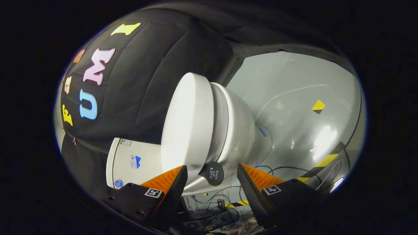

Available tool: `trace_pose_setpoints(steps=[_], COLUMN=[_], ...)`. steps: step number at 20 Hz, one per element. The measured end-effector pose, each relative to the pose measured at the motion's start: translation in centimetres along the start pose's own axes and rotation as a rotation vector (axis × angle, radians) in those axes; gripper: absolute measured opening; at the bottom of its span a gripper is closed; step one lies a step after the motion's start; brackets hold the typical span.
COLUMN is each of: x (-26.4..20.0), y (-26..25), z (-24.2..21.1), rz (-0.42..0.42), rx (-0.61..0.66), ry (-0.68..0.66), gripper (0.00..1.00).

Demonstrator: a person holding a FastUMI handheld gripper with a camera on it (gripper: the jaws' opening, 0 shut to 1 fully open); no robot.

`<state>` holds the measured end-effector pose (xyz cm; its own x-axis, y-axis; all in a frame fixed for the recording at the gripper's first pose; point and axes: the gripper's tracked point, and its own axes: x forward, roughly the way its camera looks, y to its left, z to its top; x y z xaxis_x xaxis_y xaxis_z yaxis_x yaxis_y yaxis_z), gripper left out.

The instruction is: Open the toilet lid.

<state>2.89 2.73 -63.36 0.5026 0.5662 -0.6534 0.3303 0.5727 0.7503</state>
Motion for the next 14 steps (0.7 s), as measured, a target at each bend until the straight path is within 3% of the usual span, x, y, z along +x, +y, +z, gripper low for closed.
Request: trace_pose_setpoints(steps=[2, 5, 7, 9, 11, 14], x=[0.3, 1.3, 1.6, 1.2, 0.9, 0.7], y=[0.0, -0.5, -0.3, 0.9, 0.6, 1.0], z=[-0.4, -0.1, -1.0, 0.0, -0.2, 0.1], rz=[0.011, 0.002, 0.023, 0.058, 0.072, 0.044], rx=[0.014, 0.045, 0.062, 0.122, 0.111, 0.072], ry=[0.028, 0.024, 0.052, 0.044, 0.052, 0.036], gripper=[0.89, 0.5, 0.43, 0.22, 0.09, 0.09])
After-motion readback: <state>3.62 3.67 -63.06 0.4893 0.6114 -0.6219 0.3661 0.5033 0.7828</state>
